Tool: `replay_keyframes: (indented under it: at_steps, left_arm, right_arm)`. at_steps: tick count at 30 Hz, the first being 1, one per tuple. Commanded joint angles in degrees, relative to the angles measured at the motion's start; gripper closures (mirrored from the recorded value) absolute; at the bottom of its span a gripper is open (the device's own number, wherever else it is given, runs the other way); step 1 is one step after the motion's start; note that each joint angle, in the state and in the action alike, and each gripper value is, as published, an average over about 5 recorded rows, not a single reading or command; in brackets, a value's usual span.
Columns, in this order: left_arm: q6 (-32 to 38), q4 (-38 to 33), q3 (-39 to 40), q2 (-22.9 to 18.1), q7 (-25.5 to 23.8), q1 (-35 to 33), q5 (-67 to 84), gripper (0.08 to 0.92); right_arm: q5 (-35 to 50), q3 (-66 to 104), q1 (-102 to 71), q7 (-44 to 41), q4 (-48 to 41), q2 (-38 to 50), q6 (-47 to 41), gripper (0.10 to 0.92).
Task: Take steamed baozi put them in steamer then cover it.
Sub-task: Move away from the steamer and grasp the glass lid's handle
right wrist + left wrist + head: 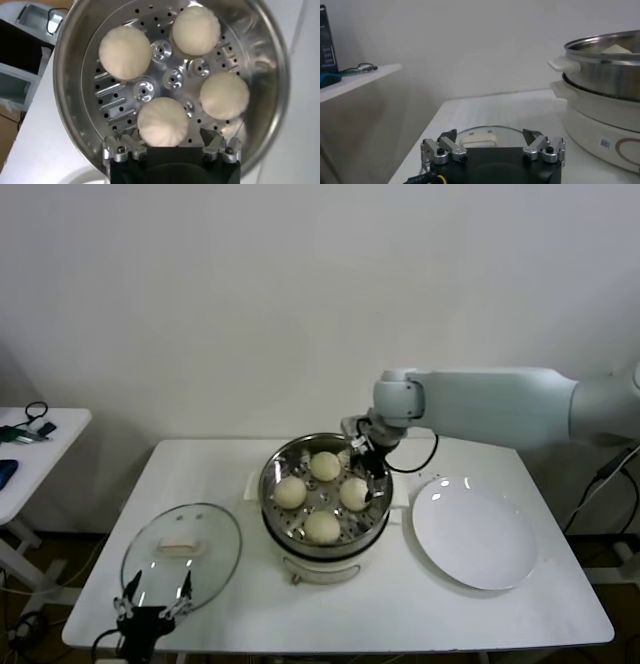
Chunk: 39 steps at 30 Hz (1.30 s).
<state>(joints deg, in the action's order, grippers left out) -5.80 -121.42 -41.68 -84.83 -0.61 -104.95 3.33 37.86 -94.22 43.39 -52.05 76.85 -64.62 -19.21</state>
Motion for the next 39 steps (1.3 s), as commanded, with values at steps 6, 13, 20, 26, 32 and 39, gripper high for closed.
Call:
replay_keyframes:
  at_steps: [6,13,20,26,32,39]
  left_arm:
    - [0.6,-0.6,-0.7,1.2,-0.1,0.4,0.7,0.177]
    - [1.1,-1.1,-0.8,2.2,0.2,2.3,-0.5,0.177]
    - [4.1,0.4,-1.4,3.0,0.5,4.9,-0.9,0.177]
    - [5.7,0.3,-0.9,2.9,0.5,5.2,-2.1,0.177]
    - [7.8,1.3,-1.5,2.5,1.2,5.8,-6.0,0.177]
    - [7.8,2.2,-1.2,3.9,6.4,6.1,-16.9,0.177]
  right_arm:
    - [12.5,22.1,0.4,6.8,-0.2,13.4,-1.9,0.202]
    - [12.7,48.3,-19.9,30.9,6.5,28.5,-6.4,0.203]
    - [11.4,74.4,-51.3,42.7,14.5,42.2,-1.5,0.203]
    - [9.1,111.5,-92.5,46.4,19.9,40.7,5.5,0.203]
    - [4.3,132.2,-117.0,45.6,21.1,29.4,13.1,0.203]
    - [-5.5,137.1,-130.6,44.4,18.6,15.9,28.0,0.203]
